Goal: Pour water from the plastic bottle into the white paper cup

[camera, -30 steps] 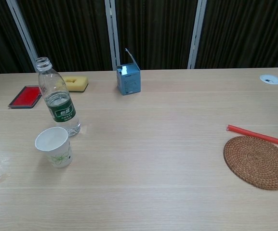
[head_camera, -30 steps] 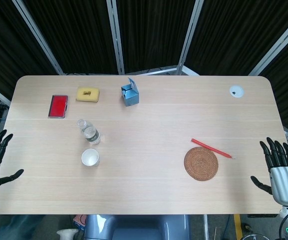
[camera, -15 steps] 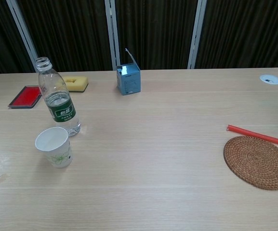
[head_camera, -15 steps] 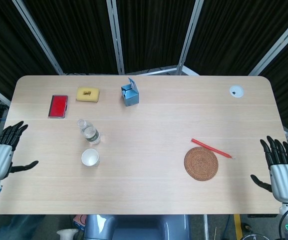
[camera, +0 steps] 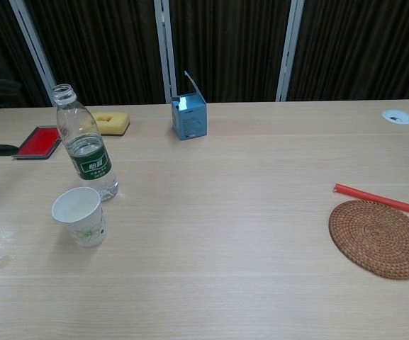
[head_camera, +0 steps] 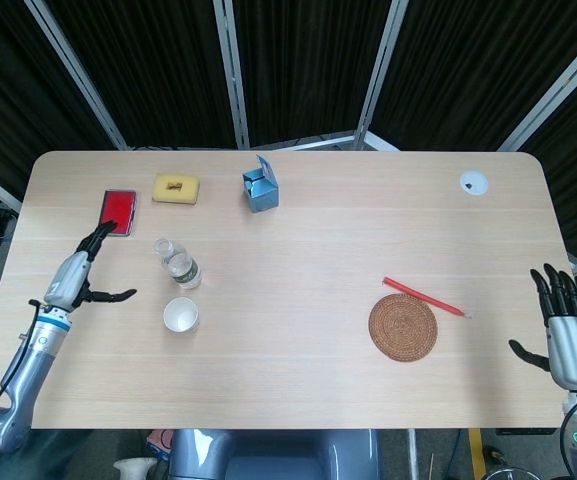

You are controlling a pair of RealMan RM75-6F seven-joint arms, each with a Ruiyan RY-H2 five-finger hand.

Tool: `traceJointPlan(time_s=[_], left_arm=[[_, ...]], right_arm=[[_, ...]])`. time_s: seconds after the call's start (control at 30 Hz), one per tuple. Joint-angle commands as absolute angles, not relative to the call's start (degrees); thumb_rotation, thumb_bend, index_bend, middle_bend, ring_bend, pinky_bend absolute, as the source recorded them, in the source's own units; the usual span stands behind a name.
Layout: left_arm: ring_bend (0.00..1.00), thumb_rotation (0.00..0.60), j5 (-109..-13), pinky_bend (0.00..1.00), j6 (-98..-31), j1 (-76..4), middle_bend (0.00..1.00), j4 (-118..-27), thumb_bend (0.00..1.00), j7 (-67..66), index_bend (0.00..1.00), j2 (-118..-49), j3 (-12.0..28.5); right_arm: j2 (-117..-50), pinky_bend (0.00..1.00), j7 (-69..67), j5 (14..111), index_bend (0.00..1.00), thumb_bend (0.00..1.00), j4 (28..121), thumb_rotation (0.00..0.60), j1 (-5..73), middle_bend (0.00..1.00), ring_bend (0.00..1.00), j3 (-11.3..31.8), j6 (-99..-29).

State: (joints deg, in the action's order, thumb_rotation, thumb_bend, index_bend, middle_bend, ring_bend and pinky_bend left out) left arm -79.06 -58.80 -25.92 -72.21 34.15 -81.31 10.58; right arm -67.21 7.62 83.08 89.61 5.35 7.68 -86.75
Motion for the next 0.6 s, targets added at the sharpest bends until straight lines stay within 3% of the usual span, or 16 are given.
traceJointPlan(time_s=[0.03,0.6], left_arm=[[0.0,0.6,-79.37,0.0,-56.07,-28.37,0.0,-66.99,0.0,38.59,0.0,-85.35,10.56],[0.0,0.6,-81.63,0.0,-48.77,-37.47,0.0,-50.75,0.0,50.22,0.0,-97.48,10.76]], right_arm=[[-67.36,0.0,7.77,81.96,0.0,0.0,89.27,0.6,5.4,0.0,0.0,8.28,-86.57],[-67.56,0.0,7.61,78.4,0.0,0.0,87.25,0.6,5.51,0.0,0.0,9.41,-85.36]])
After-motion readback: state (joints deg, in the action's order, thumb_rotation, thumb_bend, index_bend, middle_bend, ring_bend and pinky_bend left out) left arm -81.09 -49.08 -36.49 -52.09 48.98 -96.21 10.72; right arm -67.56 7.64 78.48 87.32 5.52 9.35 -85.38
